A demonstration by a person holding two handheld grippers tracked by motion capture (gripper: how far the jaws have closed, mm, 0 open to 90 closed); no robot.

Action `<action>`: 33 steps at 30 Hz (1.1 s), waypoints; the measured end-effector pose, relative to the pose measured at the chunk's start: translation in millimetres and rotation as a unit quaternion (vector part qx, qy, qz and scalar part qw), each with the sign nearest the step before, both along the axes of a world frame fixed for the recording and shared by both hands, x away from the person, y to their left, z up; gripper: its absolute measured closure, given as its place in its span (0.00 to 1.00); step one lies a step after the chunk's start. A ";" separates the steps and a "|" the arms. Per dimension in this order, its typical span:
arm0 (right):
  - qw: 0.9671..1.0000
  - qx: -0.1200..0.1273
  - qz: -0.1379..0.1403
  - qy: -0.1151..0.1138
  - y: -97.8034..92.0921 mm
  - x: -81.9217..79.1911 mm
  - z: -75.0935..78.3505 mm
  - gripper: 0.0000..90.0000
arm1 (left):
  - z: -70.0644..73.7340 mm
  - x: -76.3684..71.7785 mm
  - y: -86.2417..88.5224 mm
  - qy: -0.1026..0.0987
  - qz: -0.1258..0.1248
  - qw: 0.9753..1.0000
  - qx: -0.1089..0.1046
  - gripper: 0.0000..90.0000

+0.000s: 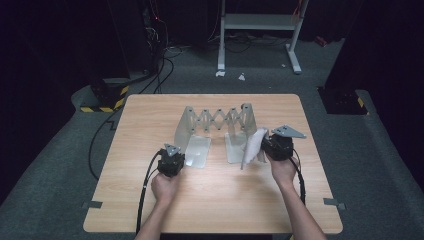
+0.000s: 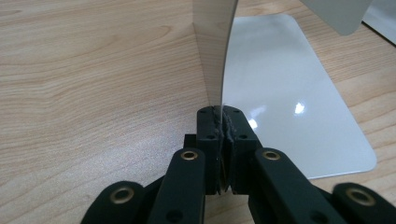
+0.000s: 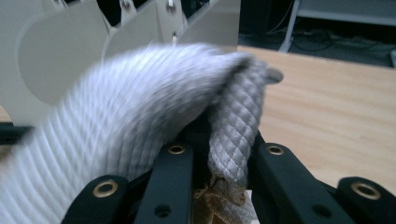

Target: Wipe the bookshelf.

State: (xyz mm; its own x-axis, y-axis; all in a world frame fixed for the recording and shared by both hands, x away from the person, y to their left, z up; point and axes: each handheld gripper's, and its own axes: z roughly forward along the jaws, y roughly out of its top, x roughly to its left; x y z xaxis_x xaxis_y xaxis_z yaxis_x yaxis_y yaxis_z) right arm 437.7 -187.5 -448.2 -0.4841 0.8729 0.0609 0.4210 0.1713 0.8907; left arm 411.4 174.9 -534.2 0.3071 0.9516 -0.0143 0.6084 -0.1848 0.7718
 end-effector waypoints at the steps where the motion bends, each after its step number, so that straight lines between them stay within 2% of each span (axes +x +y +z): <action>1: 1.000 -0.002 0.000 0.004 1.3 0.3 -4.0 0.90 | 0.0 0.0 -0.1 0.000 0.000 1.000 0.000 0.95; 6: 1.000 -0.010 -0.003 0.017 5.8 2.0 -23.2 0.90 | 0.0 0.0 -0.1 -0.001 -0.002 1.000 0.001 0.95; 10: 0.999 -0.022 -0.006 0.037 8.7 4.3 -39.4 0.90 | 0.0 0.1 0.1 0.000 -0.002 1.000 -0.001 0.95; 17: 0.997 -0.030 -0.011 0.065 10.4 8.9 -62.6 0.90 | 0.0 0.1 0.1 0.000 -0.002 1.000 -0.001 0.95; 21: 0.996 -0.026 -0.015 0.082 10.9 13.0 -73.3 0.90 | 0.0 -0.3 -1.1 -0.003 -0.001 1.000 0.005 0.95; 28: 0.996 -0.018 -0.016 0.085 9.2 14.9 -72.0 0.90 | 0.0 -0.4 -0.7 -0.002 -0.004 1.000 0.002 0.95; 31: 0.997 -0.015 -0.014 0.080 7.4 15.0 -65.7 0.90 | 0.1 -0.2 0.6 0.001 -0.006 1.000 -0.003 0.95; 33: 0.998 -0.006 -0.013 0.068 4.4 13.8 -57.2 0.90 | 0.0 -0.1 1.2 0.002 -0.007 1.000 -0.006 0.95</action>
State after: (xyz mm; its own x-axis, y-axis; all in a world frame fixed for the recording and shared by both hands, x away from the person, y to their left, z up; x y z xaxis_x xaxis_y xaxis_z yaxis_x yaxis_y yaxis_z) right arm 451.5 -183.1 -505.4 -0.4494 0.8859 0.1148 0.5424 0.1685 0.8230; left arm 411.3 176.1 -534.2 0.3198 0.9471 -0.0275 0.6085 -0.1831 0.7722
